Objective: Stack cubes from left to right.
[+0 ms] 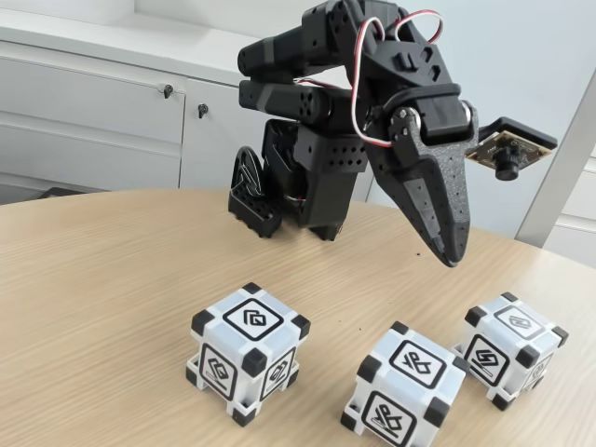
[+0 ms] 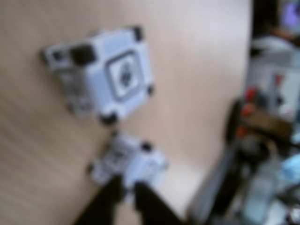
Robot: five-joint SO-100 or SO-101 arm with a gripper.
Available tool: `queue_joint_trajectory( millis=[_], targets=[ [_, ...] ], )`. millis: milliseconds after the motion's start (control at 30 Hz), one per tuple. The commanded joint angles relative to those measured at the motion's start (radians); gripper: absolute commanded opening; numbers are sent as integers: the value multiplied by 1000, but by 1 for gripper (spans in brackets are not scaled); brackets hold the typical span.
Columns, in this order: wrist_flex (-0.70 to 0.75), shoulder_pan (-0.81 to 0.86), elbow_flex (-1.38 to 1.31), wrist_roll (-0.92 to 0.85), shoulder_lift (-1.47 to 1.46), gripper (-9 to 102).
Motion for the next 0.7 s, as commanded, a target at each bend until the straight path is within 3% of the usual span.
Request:
queue_joint_trajectory(
  millis=[0,667],
  targets=[
    [67,46,-25,-52,57,7],
    [67,38,-25,-71,57,8]
  ],
)
